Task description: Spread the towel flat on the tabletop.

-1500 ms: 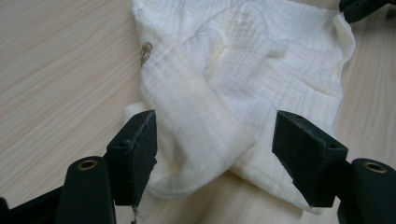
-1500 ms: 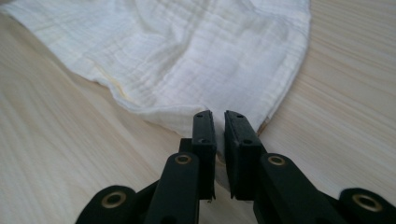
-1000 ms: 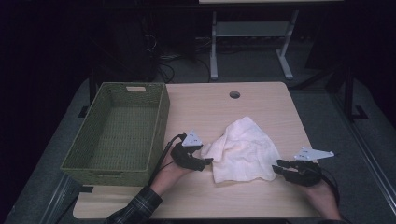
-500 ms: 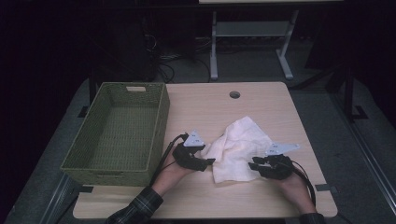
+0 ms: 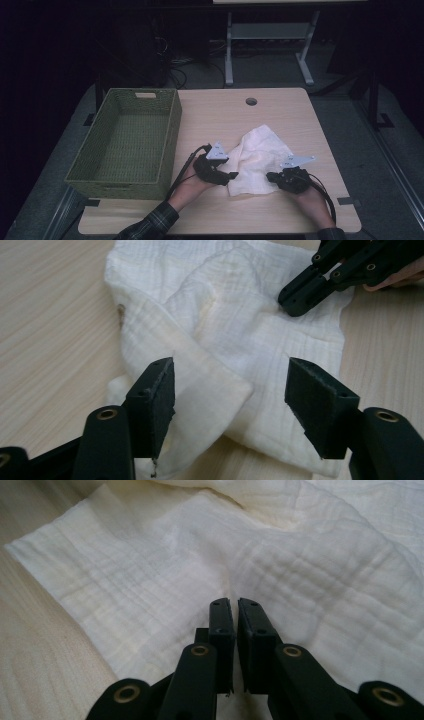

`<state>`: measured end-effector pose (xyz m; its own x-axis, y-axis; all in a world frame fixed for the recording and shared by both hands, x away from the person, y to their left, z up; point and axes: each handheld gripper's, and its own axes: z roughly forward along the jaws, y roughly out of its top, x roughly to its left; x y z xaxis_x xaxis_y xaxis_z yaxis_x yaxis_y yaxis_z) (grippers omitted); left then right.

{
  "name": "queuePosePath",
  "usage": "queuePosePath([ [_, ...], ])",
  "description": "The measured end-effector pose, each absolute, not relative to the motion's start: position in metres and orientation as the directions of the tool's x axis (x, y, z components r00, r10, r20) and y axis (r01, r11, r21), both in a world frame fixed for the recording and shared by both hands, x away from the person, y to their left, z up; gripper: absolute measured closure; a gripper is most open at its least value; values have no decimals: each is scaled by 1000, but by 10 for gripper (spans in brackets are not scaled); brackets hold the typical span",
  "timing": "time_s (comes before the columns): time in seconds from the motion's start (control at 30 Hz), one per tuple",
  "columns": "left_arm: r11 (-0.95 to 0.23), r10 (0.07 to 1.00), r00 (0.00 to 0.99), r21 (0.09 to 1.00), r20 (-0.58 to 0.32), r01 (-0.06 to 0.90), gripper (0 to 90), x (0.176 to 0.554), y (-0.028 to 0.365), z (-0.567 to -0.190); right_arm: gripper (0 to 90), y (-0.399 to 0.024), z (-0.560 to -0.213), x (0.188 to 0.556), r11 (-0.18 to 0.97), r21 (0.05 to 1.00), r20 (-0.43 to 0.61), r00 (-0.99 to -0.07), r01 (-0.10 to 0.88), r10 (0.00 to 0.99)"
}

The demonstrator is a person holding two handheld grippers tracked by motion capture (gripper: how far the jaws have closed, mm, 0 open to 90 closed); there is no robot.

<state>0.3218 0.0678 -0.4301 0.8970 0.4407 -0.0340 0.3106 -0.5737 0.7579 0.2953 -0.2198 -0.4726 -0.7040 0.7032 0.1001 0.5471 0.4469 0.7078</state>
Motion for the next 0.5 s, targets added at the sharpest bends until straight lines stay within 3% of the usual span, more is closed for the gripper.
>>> queuePosePath([
  [0.33,-622,434,900,708,-44,334,417,331,56,-452,832,-221,-473,295,442,710,111,-706,549,699],
  [0.5,-651,447,894,674,-32,349,515,335,56,-461,832,-221,-473,295,445,711,107,-709,544,697],
])
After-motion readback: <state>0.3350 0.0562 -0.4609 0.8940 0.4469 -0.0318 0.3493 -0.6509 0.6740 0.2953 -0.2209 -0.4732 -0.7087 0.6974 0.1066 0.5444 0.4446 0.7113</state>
